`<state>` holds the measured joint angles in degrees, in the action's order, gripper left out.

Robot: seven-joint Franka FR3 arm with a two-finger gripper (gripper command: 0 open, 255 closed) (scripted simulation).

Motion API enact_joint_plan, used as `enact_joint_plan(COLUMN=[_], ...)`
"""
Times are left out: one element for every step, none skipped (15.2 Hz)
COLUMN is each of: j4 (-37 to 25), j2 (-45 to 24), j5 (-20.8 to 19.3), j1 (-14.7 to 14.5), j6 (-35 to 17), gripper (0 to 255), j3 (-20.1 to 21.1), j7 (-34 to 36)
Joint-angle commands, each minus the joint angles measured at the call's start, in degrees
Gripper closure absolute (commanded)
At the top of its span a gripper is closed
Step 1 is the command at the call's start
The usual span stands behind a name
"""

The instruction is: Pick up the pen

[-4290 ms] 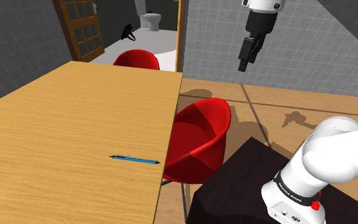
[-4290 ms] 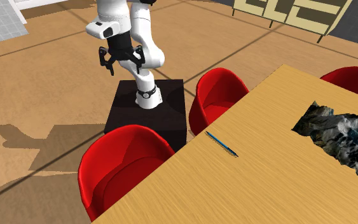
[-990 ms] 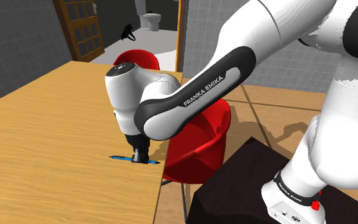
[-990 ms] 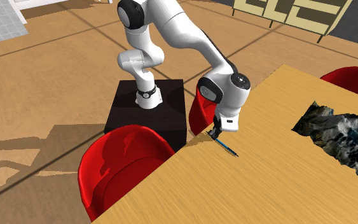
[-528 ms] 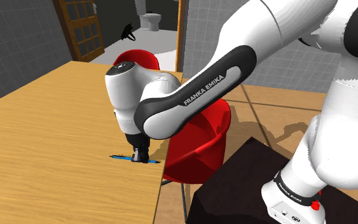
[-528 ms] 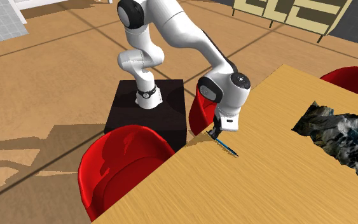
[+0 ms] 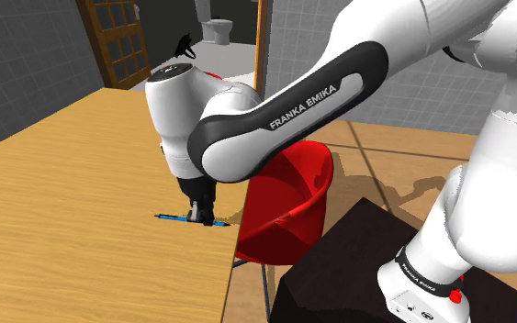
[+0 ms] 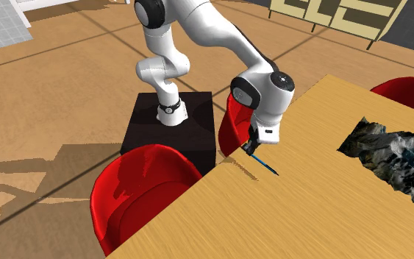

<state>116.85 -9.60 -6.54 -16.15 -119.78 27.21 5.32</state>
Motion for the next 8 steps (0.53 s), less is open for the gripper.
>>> enact_joint_plan(j4=[-0.6,-1.0,-1.4,-1.8,-2.2,-2.6,-2.7,-2.7], j2=[0.9,1.3,1.6,2.0,2.3,2.7,2.7,2.7], j5=[0.5,0.8,1.0,1.2,1.4,1.6,1.6,1.6], j1=[0.2,0.2,0.3,0.3,0.3,0.4,0.4,0.4], j6=[1.4,2.1,2.8,3.5,4.2,4.9,5.0,5.0], gripper=[255,255,255,255,255,255,255,255], j3=[0.1,0.1,0.1,0.2,0.2,0.2,0.2,0.2], j7=[-0.5,-0.7,-0.8,-1.0,-1.1,-1.3,-1.3,-1.3])
